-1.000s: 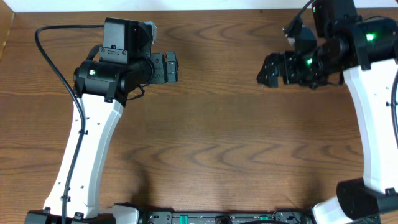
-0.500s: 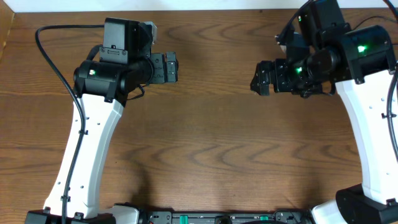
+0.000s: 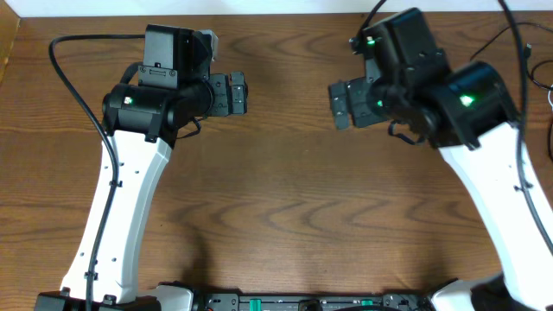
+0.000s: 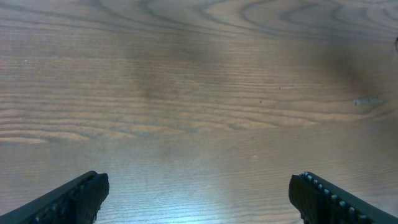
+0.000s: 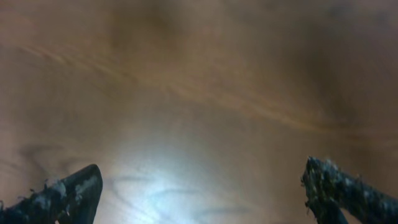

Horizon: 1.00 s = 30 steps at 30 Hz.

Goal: Untangle cables

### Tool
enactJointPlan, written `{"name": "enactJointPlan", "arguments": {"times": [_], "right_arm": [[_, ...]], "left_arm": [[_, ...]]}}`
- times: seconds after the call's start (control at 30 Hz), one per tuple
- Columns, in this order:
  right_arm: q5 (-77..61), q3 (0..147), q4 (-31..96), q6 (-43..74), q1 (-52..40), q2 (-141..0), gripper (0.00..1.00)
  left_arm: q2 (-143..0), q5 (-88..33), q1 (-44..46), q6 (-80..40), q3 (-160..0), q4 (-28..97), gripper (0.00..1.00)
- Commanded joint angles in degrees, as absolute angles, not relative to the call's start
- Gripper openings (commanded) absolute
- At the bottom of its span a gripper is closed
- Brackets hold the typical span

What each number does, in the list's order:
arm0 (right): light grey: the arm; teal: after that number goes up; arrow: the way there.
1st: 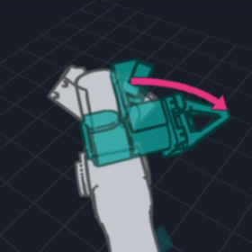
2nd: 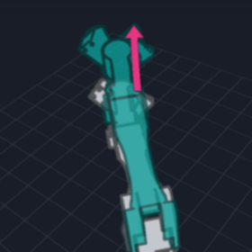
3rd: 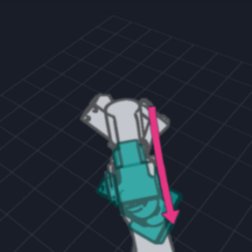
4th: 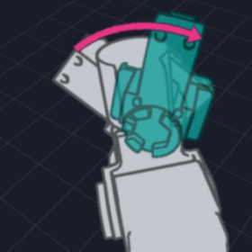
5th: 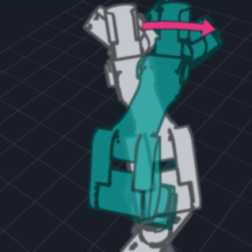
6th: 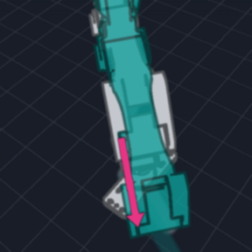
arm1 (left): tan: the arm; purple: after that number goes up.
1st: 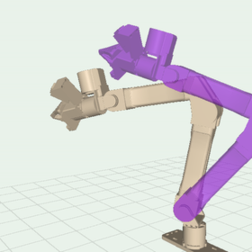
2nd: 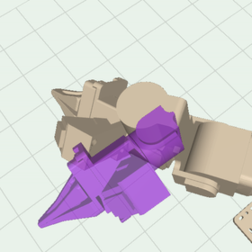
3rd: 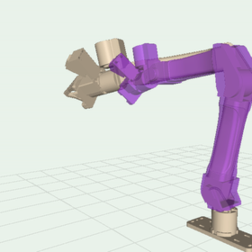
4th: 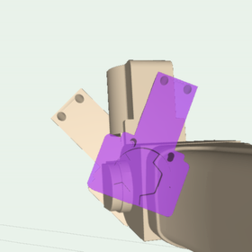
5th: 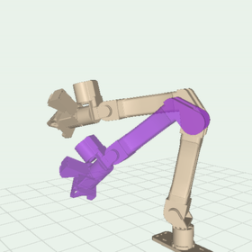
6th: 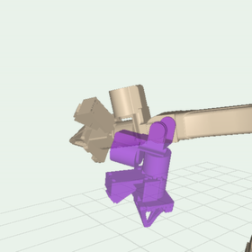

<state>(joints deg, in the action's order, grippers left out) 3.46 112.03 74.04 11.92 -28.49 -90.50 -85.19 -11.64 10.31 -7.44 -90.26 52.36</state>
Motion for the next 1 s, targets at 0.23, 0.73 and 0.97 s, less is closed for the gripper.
{"name": "enactJointPlan", "arguments": {"times": [0.23, 0.73, 0.97], "right_arm": [[-2.4, 87.9, 55.3, 2.9, -17.6, -70.0, 0.99], [-3.3, 36.0, 18.3, 2.6, -5.1, -29.1, 0.99], [-1.9, 15.4, 3.0, 2.5, -5.1, -13.0, 0.99]], "left_arm": [[-85.7, -10.9, 10.4, -6.9, -90.2, 52.5, 0.98], [-85.7, -10.9, 10.4, -6.9, -90.2, 52.5, 0.98], [-85.7, -10.9, 10.4, -6.9, -90.2, 52.5, 0.98]]}}
